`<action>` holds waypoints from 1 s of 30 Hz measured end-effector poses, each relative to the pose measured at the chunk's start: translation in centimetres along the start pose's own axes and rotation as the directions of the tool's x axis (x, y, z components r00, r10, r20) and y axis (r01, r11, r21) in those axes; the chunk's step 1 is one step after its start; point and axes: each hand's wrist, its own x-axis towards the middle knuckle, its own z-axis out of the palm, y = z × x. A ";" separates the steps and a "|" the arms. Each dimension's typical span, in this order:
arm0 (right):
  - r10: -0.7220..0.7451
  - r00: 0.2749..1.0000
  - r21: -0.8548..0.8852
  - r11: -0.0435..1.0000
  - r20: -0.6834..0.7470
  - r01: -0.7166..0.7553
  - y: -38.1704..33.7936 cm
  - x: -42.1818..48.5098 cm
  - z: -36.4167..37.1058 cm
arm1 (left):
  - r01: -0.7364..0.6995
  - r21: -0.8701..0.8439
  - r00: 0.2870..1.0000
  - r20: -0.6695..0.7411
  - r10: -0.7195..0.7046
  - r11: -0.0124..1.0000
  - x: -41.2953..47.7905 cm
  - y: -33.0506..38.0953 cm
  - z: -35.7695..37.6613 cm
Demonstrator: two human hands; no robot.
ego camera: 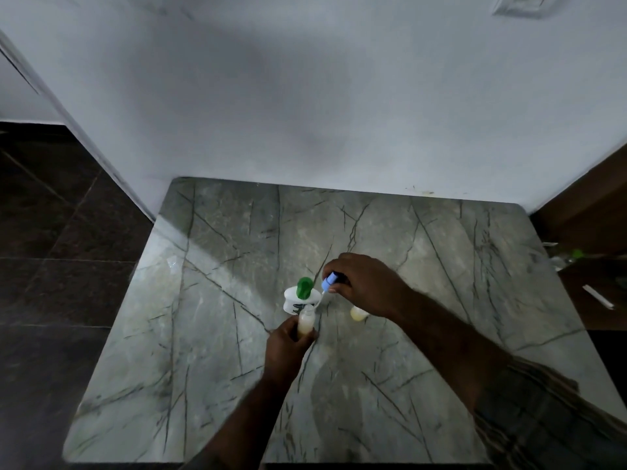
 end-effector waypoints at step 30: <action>-0.054 0.987 0.057 0.997 0.149 0.046 -0.3 0.9 4.3 | -0.010 -0.009 1.000 0.013 0.010 1.000 0.0 0.4 0.0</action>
